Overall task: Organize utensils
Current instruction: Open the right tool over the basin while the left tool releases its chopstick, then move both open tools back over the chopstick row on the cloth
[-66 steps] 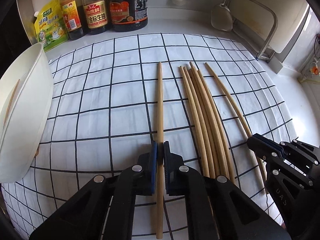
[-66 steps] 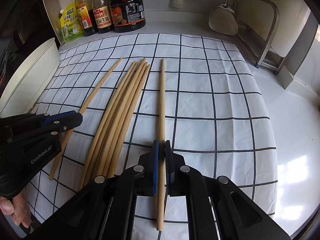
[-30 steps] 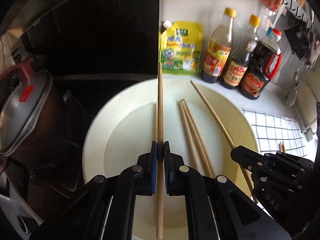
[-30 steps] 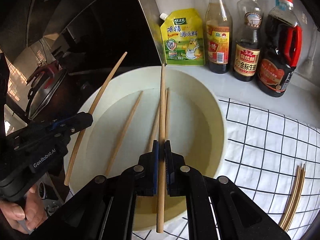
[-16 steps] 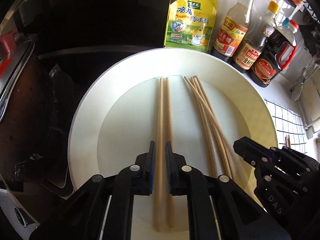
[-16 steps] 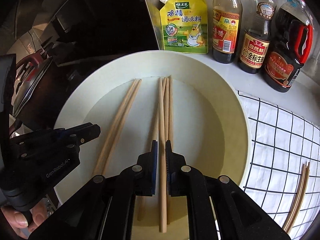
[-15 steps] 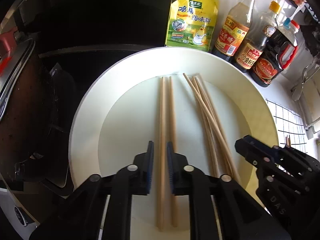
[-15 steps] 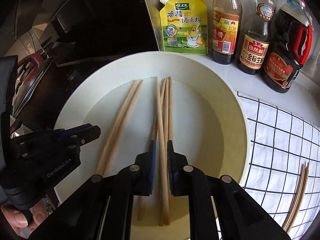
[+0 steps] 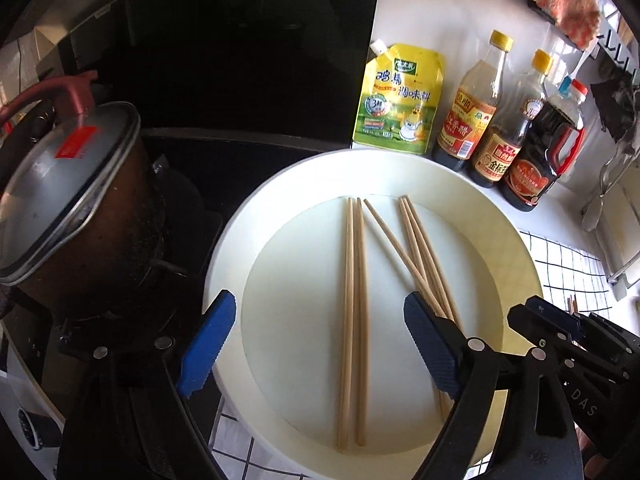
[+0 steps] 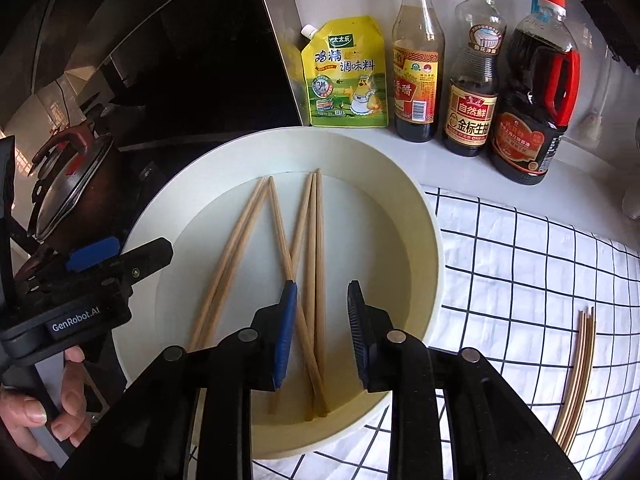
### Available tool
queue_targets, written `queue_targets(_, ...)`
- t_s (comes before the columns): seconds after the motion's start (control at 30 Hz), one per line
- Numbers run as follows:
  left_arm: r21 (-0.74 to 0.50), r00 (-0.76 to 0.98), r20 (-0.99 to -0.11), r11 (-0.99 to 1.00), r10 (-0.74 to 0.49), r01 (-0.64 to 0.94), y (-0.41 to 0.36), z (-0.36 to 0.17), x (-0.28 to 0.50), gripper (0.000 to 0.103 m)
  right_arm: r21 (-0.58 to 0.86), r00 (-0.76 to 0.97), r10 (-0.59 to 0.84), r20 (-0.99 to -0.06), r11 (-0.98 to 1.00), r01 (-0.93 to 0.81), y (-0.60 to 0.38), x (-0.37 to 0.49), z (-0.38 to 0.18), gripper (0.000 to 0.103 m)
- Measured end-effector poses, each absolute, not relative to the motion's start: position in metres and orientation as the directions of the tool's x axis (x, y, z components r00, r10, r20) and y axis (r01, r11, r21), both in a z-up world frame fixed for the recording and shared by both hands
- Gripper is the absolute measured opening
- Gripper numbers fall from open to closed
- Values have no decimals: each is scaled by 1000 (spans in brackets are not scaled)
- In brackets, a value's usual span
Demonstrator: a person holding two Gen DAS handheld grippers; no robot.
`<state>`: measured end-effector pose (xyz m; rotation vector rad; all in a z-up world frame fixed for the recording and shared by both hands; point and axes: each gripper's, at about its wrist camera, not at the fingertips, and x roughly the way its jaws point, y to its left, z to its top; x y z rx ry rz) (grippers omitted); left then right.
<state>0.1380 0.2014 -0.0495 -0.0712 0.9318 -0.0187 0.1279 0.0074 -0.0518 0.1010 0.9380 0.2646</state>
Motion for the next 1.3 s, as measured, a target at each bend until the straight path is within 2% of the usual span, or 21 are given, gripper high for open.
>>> queue_targets(0.3, -28, 688, -726, 1000, -13, -11, 176, -23, 106, 95, 189, 590, 232, -774, 973, -134, -28, 90, -42, 30)
queue_targets(0.47, -7, 714, -700, 1000, -14, 13, 148, -14, 89, 96, 181, 600, 199, -775, 979, -92, -57, 64, -40, 31)
queue_targets(0.8, -48, 710, -692, 990, -128, 131, 79, -10, 58, 97, 138, 608, 81, -789, 989, 48, -145, 9, -44, 33)
queue_targets(1.1, -129, 659, -702, 958, -271, 256, 3, -23, 41, 97, 99, 562, -18, -827, 979, 177, -224, -24, -78, 33)
queue_targets(1.3, -104, 627, -734, 955, -262, 278, -39, -45, 38, 97, 100, 525, -11, -851, 978, 182, -249, -30, -110, 33)
